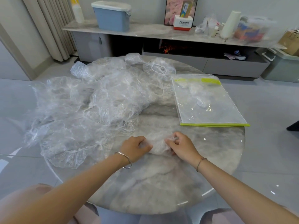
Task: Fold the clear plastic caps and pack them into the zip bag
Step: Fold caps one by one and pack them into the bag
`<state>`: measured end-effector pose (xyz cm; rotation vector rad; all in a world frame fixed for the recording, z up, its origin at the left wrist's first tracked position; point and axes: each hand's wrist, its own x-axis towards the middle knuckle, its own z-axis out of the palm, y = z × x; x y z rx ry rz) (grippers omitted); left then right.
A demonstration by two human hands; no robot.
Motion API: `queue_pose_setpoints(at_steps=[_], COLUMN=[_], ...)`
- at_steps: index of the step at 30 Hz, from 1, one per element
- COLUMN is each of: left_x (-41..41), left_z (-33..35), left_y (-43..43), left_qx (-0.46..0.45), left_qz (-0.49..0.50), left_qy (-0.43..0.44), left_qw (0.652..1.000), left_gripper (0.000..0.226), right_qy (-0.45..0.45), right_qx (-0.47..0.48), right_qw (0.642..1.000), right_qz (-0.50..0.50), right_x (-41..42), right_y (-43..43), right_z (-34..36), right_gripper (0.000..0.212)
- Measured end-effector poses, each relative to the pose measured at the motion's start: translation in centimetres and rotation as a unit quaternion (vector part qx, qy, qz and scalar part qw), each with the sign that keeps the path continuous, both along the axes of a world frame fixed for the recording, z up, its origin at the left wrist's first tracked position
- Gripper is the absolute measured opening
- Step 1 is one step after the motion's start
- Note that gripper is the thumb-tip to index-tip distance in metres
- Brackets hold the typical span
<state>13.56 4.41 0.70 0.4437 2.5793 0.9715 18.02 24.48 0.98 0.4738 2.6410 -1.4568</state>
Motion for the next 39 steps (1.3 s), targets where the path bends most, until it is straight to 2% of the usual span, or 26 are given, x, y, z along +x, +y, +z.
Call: queue_pose_setpoints(at_steps=[2,3,5,7,8,10,12,16,18,21,22,24,26,28,30,32,35,37,39], left_x=[0.0,0.1,0.0,-0.1,-0.1,-0.1,0.0,0.8,0.8,1.2,1.3,1.3,1.4,1.7,2.1,2.5,2.6,2.5,2.4], left_z=[-0.4,-0.4,-0.7,-0.7,-0.7,-0.8,-0.6,-0.3,-0.9,-1.3,-1.3,-1.6,-1.7,-1.3,-0.5,0.6,1.9,2.2,2.2], left_y=[0.1,0.2,0.2,0.3,0.4,0.4,0.4,0.5,0.5,0.0,-0.1,-0.3,-0.5,-0.4,-0.2,0.3,0.8,0.5,0.1], left_qx=[0.020,0.030,0.043,0.042,0.046,0.048,0.010,-0.075,-0.138,-0.204,-0.205,-0.197,-0.198,-0.207,-0.220,-0.187,-0.077,0.003,0.011], left_qz=[0.020,0.029,0.044,0.055,0.059,0.059,0.027,-0.115,-0.179,-0.215,-0.208,-0.212,-0.216,-0.218,-0.220,-0.203,-0.112,-0.080,-0.099], left_qy=[0.009,0.015,0.023,0.022,0.023,0.056,0.149,0.306,0.344,0.274,0.245,0.232,0.208,0.195,0.158,0.119,0.040,-0.031,-0.025], left_qw=[1.000,0.999,0.998,0.997,0.997,0.996,0.988,0.942,0.912,0.915,0.924,0.929,0.933,0.934,0.937,0.954,0.990,0.996,0.995], left_gripper=[0.035,0.030,0.018,0.019,0.026,0.040,0.047,0.062,0.069,0.057,0.061,0.086,0.092,0.080,0.062,0.057,0.049,0.044,0.046], right_qy=[0.001,0.040,0.175,0.246,0.238,0.167,0.092,0.028,0.011,0.023,0.024,0.024,0.043,0.088,0.156,0.230,0.316,0.326,0.311], right_qx=[0.047,0.102,0.198,0.272,0.306,0.338,0.341,0.353,0.352,0.376,0.377,0.370,0.373,0.377,0.400,0.418,0.408,0.408,0.409], right_qw=[0.999,0.994,0.964,0.926,0.912,0.902,0.908,0.903,0.900,0.886,0.886,0.888,0.885,0.884,0.868,0.840,0.811,0.804,0.809], right_qz=[-0.010,-0.017,0.004,0.087,0.136,0.210,0.227,0.243,0.256,0.270,0.270,0.273,0.276,0.262,0.251,0.257,0.277,0.284,0.284], right_x=[0.0,0.1,0.6,1.1,1.2,1.6,1.7,1.2,1.2,1.1,1.1,1.2,1.3,1.5,2.0,2.4,3.0,3.2,3.5], right_y=[-0.3,-0.5,-1.2,-2.0,-2.4,-3.0,-2.9,-2.0,-1.8,-1.8,-1.7,-1.7,-1.6,-1.4,-1.2,-1.1,-0.8,-0.4,0.0], right_z=[0.2,0.4,1.2,1.6,1.3,0.5,-0.6,-1.5,-1.7,-2.1,-2.1,-2.1,-2.0,-2.1,-1.9,-1.8,-1.5,-1.5,-1.6], right_gripper=[0.026,0.033,0.040,0.048,0.055,0.076,0.092,0.092,0.089,0.093,0.092,0.084,0.081,0.079,0.066,0.052,0.034,0.029,0.026])
